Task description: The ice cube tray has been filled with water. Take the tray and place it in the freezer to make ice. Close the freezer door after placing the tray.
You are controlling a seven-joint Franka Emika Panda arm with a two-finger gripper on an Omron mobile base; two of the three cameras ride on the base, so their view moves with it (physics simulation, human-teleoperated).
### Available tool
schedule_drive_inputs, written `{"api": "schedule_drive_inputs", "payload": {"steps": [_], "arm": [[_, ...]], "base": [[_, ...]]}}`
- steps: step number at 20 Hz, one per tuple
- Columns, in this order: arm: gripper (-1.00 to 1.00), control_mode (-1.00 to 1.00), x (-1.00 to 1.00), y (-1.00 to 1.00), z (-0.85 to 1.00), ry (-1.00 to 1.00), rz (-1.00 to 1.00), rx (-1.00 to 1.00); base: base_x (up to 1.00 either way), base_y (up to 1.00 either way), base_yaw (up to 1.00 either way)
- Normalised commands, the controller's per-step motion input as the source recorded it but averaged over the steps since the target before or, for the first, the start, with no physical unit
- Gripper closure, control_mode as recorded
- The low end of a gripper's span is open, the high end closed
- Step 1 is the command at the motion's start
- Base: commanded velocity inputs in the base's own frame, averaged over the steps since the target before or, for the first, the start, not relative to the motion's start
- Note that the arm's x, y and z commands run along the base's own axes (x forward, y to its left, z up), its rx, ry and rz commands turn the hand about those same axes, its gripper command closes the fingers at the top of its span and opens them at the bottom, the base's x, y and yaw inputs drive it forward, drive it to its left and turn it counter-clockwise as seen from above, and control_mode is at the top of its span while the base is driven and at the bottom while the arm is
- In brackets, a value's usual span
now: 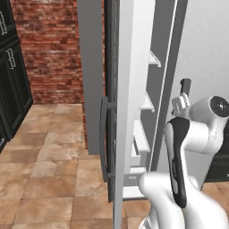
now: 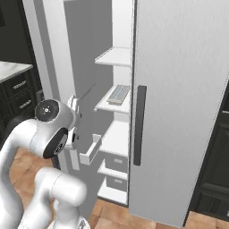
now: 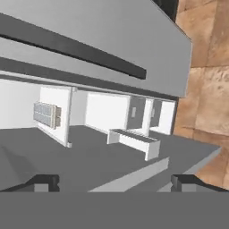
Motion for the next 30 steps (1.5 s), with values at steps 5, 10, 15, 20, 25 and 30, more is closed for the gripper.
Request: {"api": "schedule_drive_inputs", "payload": {"steps": [5, 10, 15, 20, 25, 30], "arm": [[-1.0, -1.0, -0.04, 0.59, 0.22, 0.12, 0.3, -0.32], [-1.0, -1.0, -0.04, 0.58, 0.08, 0.11, 0.32, -0.33], [-1.0, -1.0, 0.0, 0.73, 0.0, 0.12, 0.32, -0.33], [-1.0, -1.0, 0.06, 0.76, -0.11, 0.09, 0.27, -0.31], [-1.0, -1.0, 0.07, 0.73, -0.17, 0.04, 0.19, -0.28], [-1.0, -1.0, 0.08, 0.77, -0.24, 0.0, 0.11, -0.27]], "base": [[0.0, 0.0, 0.0], [0.0, 0.0, 0.0], [0.0, 0.0, 0.0], [0.0, 0.0, 0.0], [0.0, 0.0, 0.0], [0.0, 0.0, 0.0]]}}
